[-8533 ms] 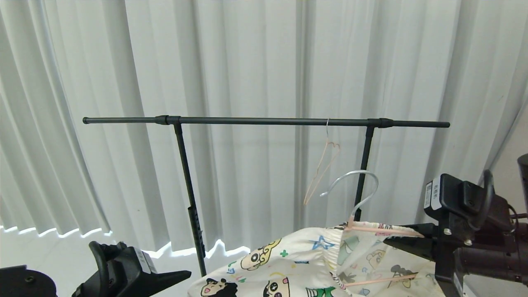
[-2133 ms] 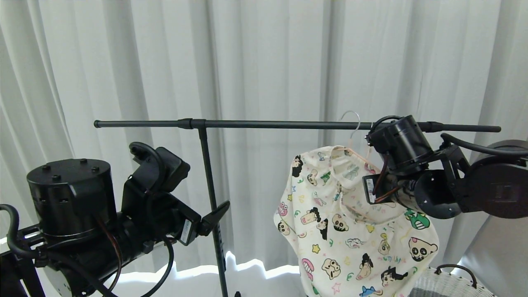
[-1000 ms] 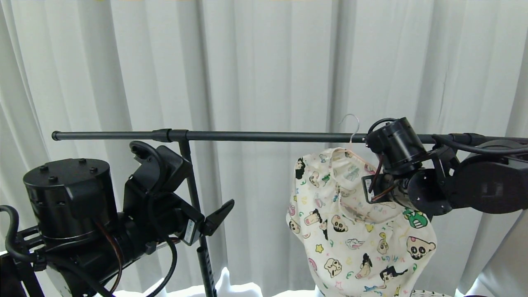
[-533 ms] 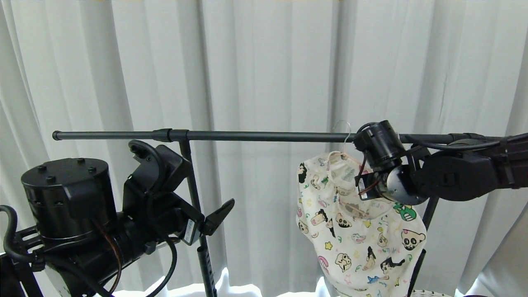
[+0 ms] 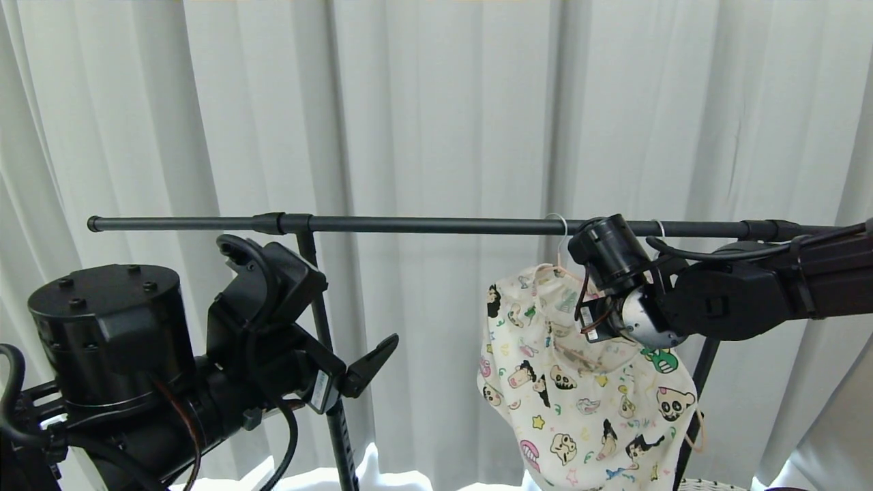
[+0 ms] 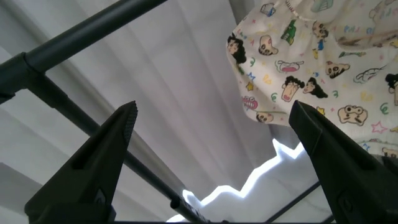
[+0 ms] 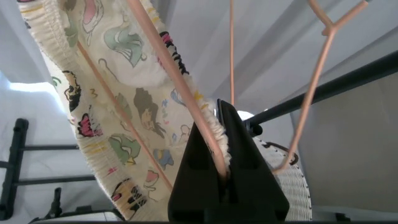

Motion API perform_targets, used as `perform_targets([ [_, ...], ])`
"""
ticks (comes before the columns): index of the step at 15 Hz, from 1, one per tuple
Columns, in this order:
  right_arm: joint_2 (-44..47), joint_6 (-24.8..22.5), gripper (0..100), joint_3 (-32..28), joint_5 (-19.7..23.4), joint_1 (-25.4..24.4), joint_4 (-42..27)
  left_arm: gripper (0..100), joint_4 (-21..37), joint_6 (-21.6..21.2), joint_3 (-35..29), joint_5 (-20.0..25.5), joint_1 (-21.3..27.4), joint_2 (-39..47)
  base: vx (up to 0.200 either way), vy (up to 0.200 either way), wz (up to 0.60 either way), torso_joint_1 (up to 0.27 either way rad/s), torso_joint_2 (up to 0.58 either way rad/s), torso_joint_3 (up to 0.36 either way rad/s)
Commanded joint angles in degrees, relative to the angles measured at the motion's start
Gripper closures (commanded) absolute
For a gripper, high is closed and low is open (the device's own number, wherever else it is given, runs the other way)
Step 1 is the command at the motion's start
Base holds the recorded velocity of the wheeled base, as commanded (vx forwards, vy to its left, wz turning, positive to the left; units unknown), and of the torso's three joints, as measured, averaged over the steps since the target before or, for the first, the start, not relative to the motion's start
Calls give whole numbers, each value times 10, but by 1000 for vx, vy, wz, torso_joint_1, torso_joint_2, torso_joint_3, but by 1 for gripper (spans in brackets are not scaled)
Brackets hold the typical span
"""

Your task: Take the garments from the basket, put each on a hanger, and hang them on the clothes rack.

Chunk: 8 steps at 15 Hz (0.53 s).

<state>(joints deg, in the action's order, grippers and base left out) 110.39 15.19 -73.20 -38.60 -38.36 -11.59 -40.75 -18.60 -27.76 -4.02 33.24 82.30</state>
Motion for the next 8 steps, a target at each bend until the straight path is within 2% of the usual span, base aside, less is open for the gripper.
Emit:
perform_targets([
  [1, -1, 0, 100, 0, 0, 0, 0, 0, 0, 0, -1, 0, 3, -2, 0, 0, 0, 0, 0, 0],
  [5, 2, 0, 100, 0, 0, 0, 0, 0, -3, 1, 1, 0, 2, -4, 0, 0, 0, 0, 0, 0],
  [6, 2, 0, 0, 0, 0, -1, 1, 0, -5, 1, 1, 0, 2, -4, 0, 0, 0, 0, 0, 0],
  [8, 1, 2, 0, -1, 0, 0, 3, 0, -5, 1, 1, 0, 2, -4, 0, 0, 0, 0, 0, 0],
])
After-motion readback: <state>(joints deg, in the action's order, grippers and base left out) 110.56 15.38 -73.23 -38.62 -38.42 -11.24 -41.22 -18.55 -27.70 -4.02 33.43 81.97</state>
